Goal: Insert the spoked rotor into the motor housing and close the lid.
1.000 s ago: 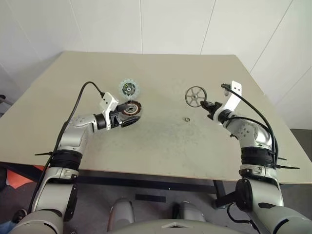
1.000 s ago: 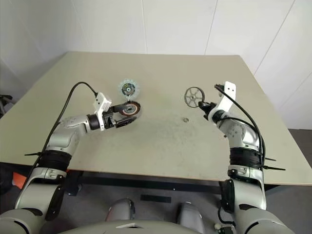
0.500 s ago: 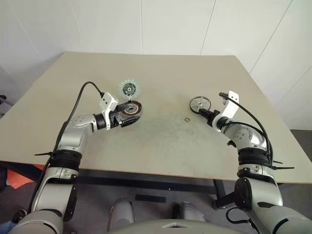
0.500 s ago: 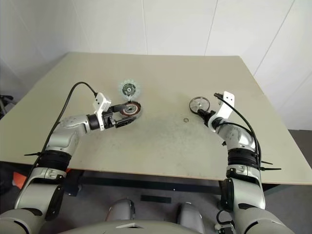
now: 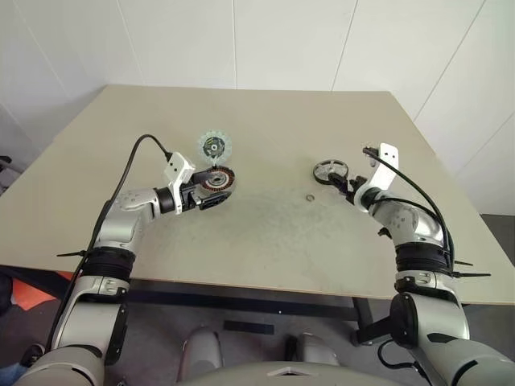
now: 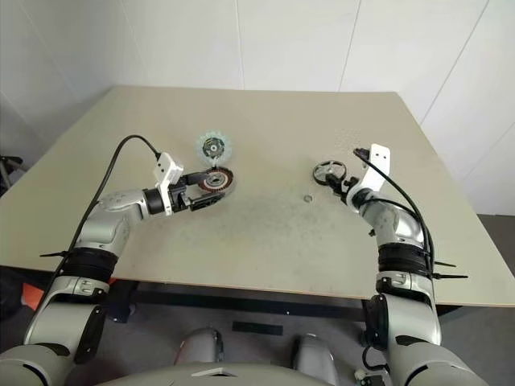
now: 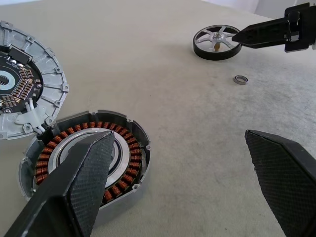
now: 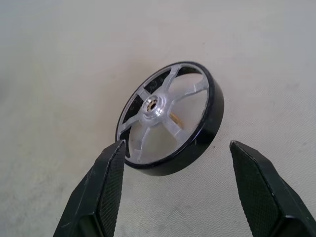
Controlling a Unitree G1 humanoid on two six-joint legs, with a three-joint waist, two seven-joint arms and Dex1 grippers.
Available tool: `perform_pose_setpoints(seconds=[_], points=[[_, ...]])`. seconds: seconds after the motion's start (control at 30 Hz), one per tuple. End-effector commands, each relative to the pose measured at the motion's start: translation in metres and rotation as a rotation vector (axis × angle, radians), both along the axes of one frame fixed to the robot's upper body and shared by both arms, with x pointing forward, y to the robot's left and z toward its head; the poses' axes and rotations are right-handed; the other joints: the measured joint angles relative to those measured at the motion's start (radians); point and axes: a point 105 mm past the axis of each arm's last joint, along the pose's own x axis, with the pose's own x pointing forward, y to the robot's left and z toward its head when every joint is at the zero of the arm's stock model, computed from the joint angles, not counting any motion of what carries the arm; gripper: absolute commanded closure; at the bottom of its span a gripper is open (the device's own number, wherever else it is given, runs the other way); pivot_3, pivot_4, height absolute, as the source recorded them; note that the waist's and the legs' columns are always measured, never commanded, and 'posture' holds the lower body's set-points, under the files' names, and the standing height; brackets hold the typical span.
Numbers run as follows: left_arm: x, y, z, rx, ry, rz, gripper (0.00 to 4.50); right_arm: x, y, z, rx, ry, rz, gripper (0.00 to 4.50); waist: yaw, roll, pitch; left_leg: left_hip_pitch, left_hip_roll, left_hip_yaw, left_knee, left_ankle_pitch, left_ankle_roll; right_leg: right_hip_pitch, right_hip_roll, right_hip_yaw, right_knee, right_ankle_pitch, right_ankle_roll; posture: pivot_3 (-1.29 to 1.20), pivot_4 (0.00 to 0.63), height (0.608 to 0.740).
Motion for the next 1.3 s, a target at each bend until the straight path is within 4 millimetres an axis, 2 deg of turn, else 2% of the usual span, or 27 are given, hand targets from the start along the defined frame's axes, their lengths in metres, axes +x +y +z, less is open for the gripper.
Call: perform_pose_setpoints(seconds=[0.03,0.13,0.23,0.37,0.47,0.6,0.7,0.8,0.9,1.0,1.17,1.3], points=[[0.004,0.001,0.014,0.009,-0.048,-0.007,0.00,0.009,-0.009,0.039,-0.125,-0.129,-0.040,0.72,0.000,0.000,0.000,0.000,0.000,0.000,0.000,0.000,0.000,0.000,0.000,0.000,0.000,0.000,0.000,0.00,0.000,0.740],[0.005,0.001,0.014,0.008,-0.047,-0.007,0.00,0.013,-0.006,0.063,-0.203,-0.246,-0.039,0.72,-0.001,0.000,0.000,0.000,0.000,0.000,0.000,0.000,0.000,0.000,0.000,0.000,0.000,0.000,0.000,0.00,0.000,0.740],[0.008,0.003,0.014,0.012,-0.057,0.015,0.00,0.013,0.011,0.084,-0.258,-0.369,0.049,0.72,-0.001,0.000,0.000,0.000,0.000,0.000,0.000,0.000,0.000,-0.001,0.000,0.000,0.000,0.000,0.001,0.00,0.000,0.740],[0.017,0.012,0.013,0.040,-0.078,0.093,0.00,0.003,0.065,0.104,-0.302,-0.525,0.316,0.72,-0.002,0.000,0.000,0.000,0.000,0.000,-0.001,-0.001,0.001,-0.001,0.000,0.000,0.000,0.000,0.000,0.00,0.000,0.740],[0.020,0.017,0.009,0.061,-0.074,0.120,0.00,-0.004,0.104,0.098,-0.317,-0.544,0.483,0.72,-0.003,0.000,0.000,0.000,0.001,0.000,-0.001,-0.001,0.001,-0.001,0.001,0.000,0.000,0.000,0.000,0.00,0.000,0.740],[0.024,0.026,0.004,0.101,-0.079,0.165,0.00,-0.006,0.142,0.084,-0.344,-0.540,0.628,0.72,-0.001,0.000,0.000,-0.001,0.000,0.000,0.000,-0.001,0.001,-0.001,0.000,0.000,0.000,0.000,0.000,0.00,0.000,0.740],[0.027,0.037,0.005,0.118,-0.091,0.208,0.00,-0.010,0.164,0.079,-0.354,-0.553,0.729,0.72,-0.001,0.000,0.000,-0.001,0.001,0.000,0.000,-0.001,0.001,-0.001,0.000,0.000,0.000,0.000,0.000,0.00,0.000,0.740],[0.030,0.055,0.005,0.149,-0.102,0.275,0.00,-0.013,0.182,0.071,-0.374,-0.552,0.824,0.72,-0.002,0.000,0.000,-0.002,0.001,0.000,0.000,-0.001,0.001,-0.001,0.000,0.000,0.000,0.000,0.000,0.00,0.000,0.740],[0.031,0.075,0.005,0.185,-0.117,0.335,0.00,-0.013,0.190,0.062,-0.384,-0.535,0.874,0.72,-0.003,0.000,0.000,-0.002,0.001,-0.001,-0.001,-0.001,0.002,-0.002,0.001,0.000,0.000,0.000,0.000,0.00,0.000,0.740],[0.032,0.082,0.008,0.207,-0.137,0.357,0.00,-0.009,0.192,0.058,-0.411,-0.532,0.877,0.72,-0.002,0.000,0.000,-0.002,0.001,-0.001,-0.001,-0.001,0.002,-0.002,0.001,0.000,-0.001,0.000,0.000,0.00,0.000,0.740],[0.033,0.069,0.017,0.177,-0.152,0.310,0.00,-0.011,0.191,0.058,-0.408,-0.541,0.878,0.72,0.000,-0.001,0.000,-0.003,0.001,-0.001,0.000,-0.001,0.002,-0.002,0.000,0.000,0.000,0.000,0.000,0.00,0.000,0.740],[0.041,0.066,0.024,0.126,-0.104,0.343,0.00,-0.010,0.179,0.060,-0.416,-0.542,0.836,0.72,0.001,-0.001,0.000,-0.003,0.001,-0.001,0.000,-0.001,0.001,-0.002,0.000,0.000,0.000,0.000,-0.001,0.00,0.000,0.740]])
